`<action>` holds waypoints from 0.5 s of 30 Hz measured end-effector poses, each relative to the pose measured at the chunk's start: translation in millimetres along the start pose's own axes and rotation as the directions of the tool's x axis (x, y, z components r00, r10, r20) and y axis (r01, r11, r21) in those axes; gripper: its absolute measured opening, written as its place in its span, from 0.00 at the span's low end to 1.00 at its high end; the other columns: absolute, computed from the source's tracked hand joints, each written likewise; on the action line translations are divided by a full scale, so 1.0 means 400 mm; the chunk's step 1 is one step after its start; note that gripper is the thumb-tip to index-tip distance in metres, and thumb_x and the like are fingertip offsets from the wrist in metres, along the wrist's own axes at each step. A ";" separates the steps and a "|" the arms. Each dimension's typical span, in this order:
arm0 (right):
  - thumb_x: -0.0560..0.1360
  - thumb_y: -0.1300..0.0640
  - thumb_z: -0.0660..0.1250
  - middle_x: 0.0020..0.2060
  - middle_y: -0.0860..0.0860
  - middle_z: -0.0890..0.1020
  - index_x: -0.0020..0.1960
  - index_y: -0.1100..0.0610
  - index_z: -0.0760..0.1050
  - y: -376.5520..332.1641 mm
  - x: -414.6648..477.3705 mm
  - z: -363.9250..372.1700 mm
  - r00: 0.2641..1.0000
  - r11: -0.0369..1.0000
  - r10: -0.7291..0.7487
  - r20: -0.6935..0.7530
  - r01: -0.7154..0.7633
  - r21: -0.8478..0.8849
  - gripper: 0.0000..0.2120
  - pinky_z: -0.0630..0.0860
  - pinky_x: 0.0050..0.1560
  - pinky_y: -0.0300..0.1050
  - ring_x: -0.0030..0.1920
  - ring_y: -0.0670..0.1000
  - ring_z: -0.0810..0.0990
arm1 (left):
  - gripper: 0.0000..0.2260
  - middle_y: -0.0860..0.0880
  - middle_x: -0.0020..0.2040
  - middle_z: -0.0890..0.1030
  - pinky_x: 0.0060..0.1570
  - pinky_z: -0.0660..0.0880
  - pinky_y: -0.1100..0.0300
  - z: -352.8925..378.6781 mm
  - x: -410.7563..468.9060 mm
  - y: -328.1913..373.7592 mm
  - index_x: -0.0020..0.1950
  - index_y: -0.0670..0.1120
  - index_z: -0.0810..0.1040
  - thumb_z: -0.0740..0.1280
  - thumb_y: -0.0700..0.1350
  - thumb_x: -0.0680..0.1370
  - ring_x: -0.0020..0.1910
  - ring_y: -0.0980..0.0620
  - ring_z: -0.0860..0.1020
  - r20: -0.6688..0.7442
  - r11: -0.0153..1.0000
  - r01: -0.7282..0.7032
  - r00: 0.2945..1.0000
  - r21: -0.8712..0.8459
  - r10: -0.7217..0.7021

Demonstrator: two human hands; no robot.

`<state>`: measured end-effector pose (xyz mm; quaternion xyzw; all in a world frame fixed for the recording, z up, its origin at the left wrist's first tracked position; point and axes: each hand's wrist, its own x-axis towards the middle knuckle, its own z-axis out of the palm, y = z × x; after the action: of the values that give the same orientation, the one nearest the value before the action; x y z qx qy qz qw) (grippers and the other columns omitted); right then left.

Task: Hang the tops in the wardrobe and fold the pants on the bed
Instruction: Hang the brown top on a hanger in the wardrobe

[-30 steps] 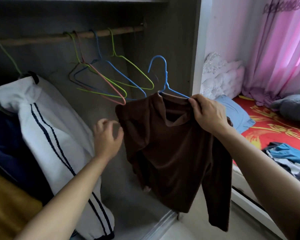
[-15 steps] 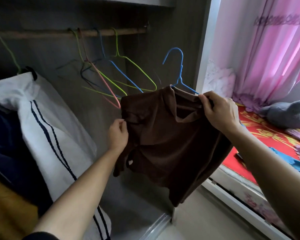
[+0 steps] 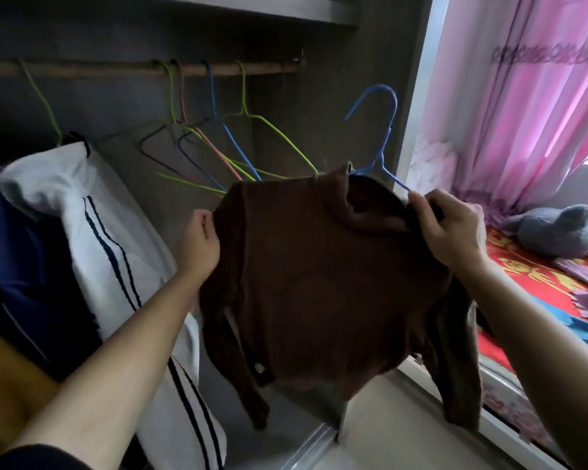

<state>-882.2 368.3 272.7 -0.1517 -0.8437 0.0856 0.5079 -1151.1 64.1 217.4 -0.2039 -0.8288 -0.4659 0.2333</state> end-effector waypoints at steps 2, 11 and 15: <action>0.81 0.40 0.61 0.25 0.53 0.76 0.38 0.57 0.75 -0.051 -0.003 0.015 0.999 1.000 -0.025 0.039 0.025 0.000 0.23 0.70 0.29 0.47 0.28 0.57 0.78 | 0.07 0.48 0.45 0.76 0.40 0.61 0.58 -0.020 0.015 -0.013 0.54 0.43 0.74 0.57 0.41 0.83 0.48 0.44 0.76 0.065 1.000 -0.002 0.998 0.006 0.002; 0.78 0.32 0.59 0.31 0.46 0.78 0.42 0.50 0.78 -0.313 0.067 0.106 0.976 0.998 0.044 0.214 -0.051 0.027 0.23 0.73 0.38 0.48 0.39 0.55 0.80 | 0.14 0.45 0.64 0.74 0.55 0.66 0.59 -0.193 0.100 -0.017 0.67 0.47 0.72 0.57 0.48 0.83 0.62 0.48 0.73 0.068 0.999 -0.015 0.998 -0.033 0.018; 0.79 0.33 0.57 0.38 0.48 0.81 0.45 0.49 0.78 -0.448 0.140 0.167 0.978 0.999 0.029 0.205 -0.022 -0.040 0.21 0.67 0.39 0.47 0.45 0.58 0.81 | 0.15 0.43 0.64 0.73 0.57 0.69 0.53 -0.281 0.165 0.037 0.67 0.45 0.73 0.62 0.43 0.80 0.62 0.44 0.73 0.025 0.950 -0.276 0.961 0.143 0.275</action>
<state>-995.9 219.9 341.3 -0.1625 -0.8910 0.0912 0.4140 -1174.2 -18.5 316.9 -0.3012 -0.8245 -0.3667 0.3082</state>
